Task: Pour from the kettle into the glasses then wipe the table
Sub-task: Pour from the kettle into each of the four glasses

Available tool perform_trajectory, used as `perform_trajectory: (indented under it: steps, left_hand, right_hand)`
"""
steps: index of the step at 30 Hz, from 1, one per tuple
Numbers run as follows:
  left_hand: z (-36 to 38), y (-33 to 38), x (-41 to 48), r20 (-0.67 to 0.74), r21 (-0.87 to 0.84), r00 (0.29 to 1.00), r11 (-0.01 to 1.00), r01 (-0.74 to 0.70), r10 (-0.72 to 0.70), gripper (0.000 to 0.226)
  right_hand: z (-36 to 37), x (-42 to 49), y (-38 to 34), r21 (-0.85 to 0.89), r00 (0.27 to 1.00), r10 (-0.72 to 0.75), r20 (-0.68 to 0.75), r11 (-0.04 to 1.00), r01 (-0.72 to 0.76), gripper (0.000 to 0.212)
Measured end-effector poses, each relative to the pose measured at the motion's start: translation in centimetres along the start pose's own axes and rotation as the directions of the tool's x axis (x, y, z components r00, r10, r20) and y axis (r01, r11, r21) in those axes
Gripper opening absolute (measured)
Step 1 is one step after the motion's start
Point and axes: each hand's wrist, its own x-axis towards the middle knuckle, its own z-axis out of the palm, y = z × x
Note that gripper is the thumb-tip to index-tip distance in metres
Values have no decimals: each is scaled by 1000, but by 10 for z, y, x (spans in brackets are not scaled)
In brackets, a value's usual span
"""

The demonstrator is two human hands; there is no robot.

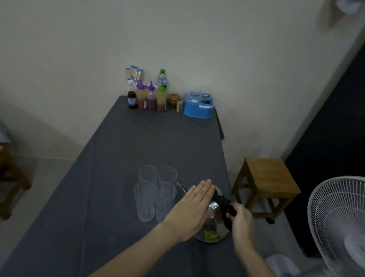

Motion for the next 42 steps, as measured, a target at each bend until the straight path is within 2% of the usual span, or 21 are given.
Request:
perform_trajectory:
  steps: [5, 8, 12, 15, 22, 27, 42]
  left_hand:
    - [-3, -5, -6, 18, -24, 999, 999, 31, -31, 54]
    - [-10, -6, -8, 33, -97, 999, 995, 24, -21, 57]
    - [-12, -8, -10, 4, -138, 999, 990, 35, -34, 64]
    - [-11, -9, -12, -9, -176, 999, 984, 35, -37, 75]
    - [-19, -5, -14, 42, -288, 996, 953, 93, -84, 81]
    - [-18, -5, -14, 46, -299, 995, 949, 100, -91, 84]
    - [-21, -6, -18, 83, -283, 993, 954, 100, -79, 86]
  right_hand:
    - [6, -7, -9, -40, 1000, -2, -15, 999, 2, 31]
    - [7, -9, -12, -92, 1000, -14, -20, 996, 12, 30]
    - [8, -10, -21, -178, 999, -41, -27, 983, 36, 32]
    - [8, -11, -29, -257, 997, -72, -23, 964, 64, 34]
    - [8, -14, -40, -382, 990, -143, 9, 914, 136, 35]
    - [8, -17, -45, -440, 984, -176, 37, 881, 175, 36]
    - [11, -24, -40, -419, 990, -138, -1, 900, 125, 35]
